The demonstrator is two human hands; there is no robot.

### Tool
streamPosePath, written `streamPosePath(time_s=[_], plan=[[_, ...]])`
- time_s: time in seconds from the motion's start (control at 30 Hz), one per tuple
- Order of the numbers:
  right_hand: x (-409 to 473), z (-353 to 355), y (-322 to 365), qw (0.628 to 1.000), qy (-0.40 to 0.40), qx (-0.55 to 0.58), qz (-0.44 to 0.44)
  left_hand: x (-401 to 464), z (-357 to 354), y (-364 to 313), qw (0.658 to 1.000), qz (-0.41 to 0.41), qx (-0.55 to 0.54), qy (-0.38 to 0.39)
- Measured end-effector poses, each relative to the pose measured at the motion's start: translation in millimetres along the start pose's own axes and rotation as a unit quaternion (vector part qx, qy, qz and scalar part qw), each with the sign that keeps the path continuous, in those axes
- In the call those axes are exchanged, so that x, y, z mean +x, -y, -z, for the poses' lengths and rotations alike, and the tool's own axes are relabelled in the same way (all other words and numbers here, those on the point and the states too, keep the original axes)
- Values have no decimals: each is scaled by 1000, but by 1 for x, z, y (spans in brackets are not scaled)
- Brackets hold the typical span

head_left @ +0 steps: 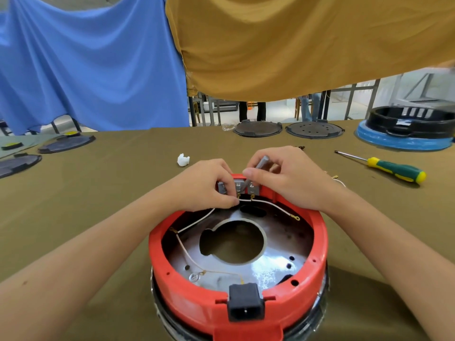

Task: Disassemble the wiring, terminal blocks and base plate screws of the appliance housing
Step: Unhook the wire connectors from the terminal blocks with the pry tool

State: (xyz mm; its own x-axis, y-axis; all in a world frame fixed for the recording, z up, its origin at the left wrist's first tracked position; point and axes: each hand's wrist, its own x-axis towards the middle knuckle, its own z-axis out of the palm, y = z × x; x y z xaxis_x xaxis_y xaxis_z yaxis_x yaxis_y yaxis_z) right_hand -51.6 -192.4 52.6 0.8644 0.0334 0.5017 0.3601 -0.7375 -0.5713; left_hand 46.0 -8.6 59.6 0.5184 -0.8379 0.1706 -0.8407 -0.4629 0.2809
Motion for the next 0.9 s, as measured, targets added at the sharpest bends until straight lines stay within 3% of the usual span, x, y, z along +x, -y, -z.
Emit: streamPosePath(time_s=[0.3,0.53,0.9], plan=[[9,-1,4,999,27,-7,-23,0,1,2,1000,1,-19,5],[22,-7,-4,990,6,99,-97,-1,0,3,1000,-5,-30,5],[12,-9,1,999,-13,12,-31,1,1,3,1000,2,-26,8]])
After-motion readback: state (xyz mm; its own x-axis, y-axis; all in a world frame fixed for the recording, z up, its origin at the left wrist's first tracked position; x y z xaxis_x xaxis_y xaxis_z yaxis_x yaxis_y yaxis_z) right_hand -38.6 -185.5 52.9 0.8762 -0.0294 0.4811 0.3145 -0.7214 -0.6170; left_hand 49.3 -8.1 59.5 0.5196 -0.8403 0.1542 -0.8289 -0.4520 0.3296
